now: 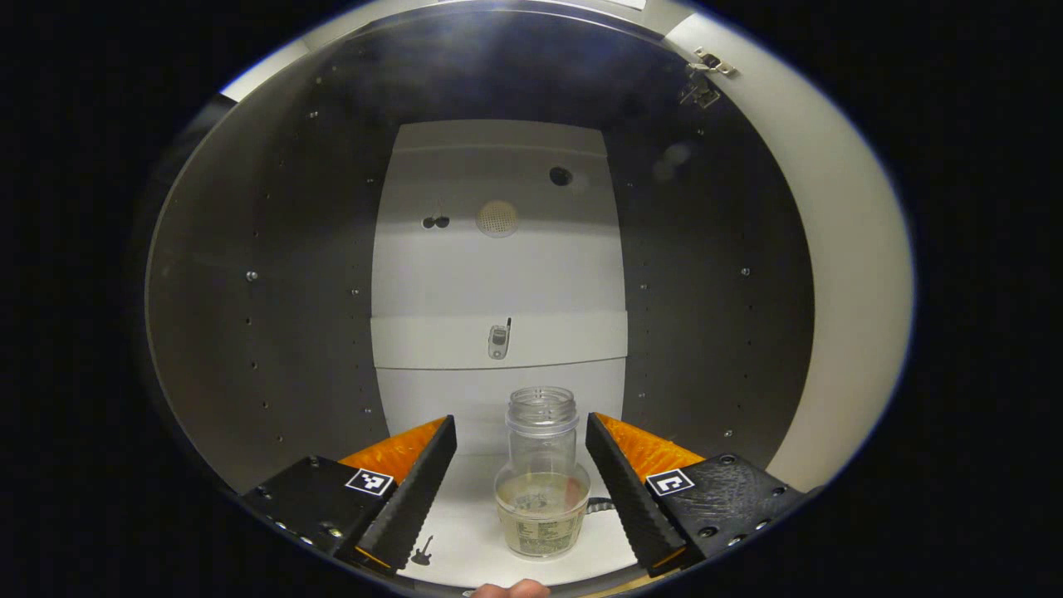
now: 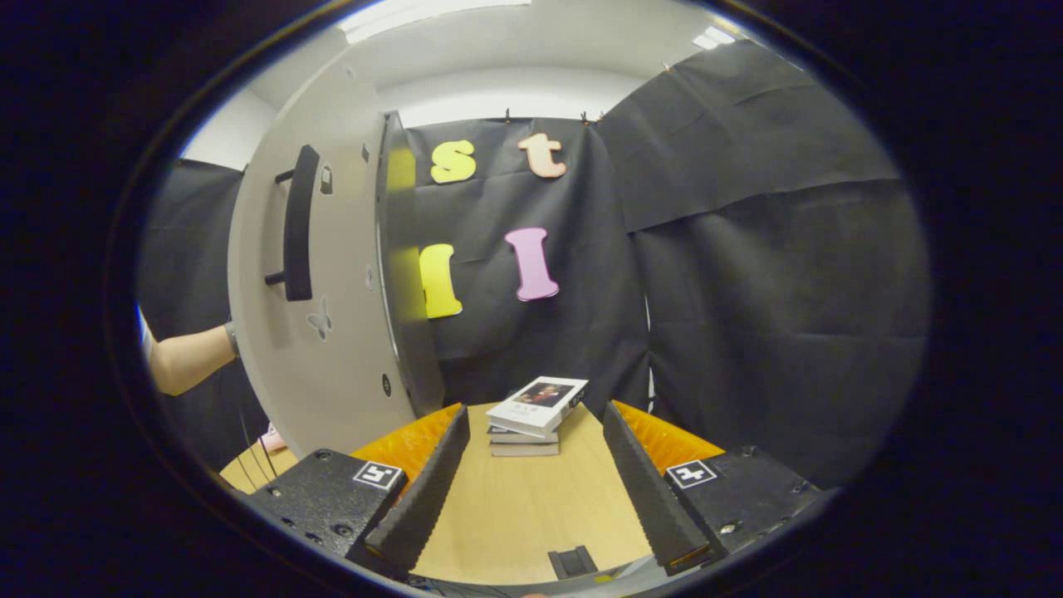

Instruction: Open the cabinet door with the right hand, grasp the bottle in the cabinet with the left hand and place it on the coaster, then close the cabinet door with the right hand.

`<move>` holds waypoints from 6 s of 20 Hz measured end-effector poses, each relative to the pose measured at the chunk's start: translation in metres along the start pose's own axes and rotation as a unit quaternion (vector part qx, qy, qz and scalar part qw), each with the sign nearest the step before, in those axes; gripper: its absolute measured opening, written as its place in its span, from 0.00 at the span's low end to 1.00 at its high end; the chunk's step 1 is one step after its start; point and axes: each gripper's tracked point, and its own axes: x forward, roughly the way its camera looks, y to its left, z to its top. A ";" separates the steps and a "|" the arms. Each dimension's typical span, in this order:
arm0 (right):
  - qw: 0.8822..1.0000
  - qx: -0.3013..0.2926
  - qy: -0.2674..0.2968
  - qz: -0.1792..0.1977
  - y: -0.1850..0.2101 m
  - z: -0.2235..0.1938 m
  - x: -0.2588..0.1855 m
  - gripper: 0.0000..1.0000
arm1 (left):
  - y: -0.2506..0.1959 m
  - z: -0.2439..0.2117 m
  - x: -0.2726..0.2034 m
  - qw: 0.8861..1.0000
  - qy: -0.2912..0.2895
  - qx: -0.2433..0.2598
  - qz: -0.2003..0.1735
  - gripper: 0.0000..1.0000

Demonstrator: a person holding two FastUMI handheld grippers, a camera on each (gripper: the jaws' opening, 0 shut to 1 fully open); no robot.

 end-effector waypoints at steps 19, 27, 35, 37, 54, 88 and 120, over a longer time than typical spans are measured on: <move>0.999 0.005 0.010 0.036 0.020 0.001 0.006 1.00 | 0.016 0.025 -0.055 0.999 -0.027 -0.016 -0.030 0.45; 0.997 -0.015 -0.007 0.079 0.044 0.018 0.002 1.00 | 0.100 0.011 -0.178 0.998 -0.054 -0.015 0.021 0.45; 0.994 -0.018 -0.035 0.100 0.067 0.047 -0.013 0.99 | 0.193 -0.083 -0.287 0.988 -0.032 -0.004 0.154 0.45; 0.994 -0.021 -0.042 0.099 0.070 0.053 -0.015 0.99 | 0.214 -0.109 -0.310 0.979 -0.030 0.010 0.200 0.45; 0.999 -0.034 -0.025 0.018 0.067 0.066 -0.049 1.00 | 0.247 -0.305 -0.381 0.952 -0.018 0.023 0.304 0.45; 0.999 -0.010 0.000 0.034 0.051 0.009 -0.014 1.00 | 0.214 -0.221 -0.398 0.969 -0.029 0.038 0.242 0.95; 0.995 -0.060 -0.033 0.070 0.078 0.092 0.012 0.99 | 0.085 -0.114 -0.399 0.995 -0.002 0.024 0.100 0.94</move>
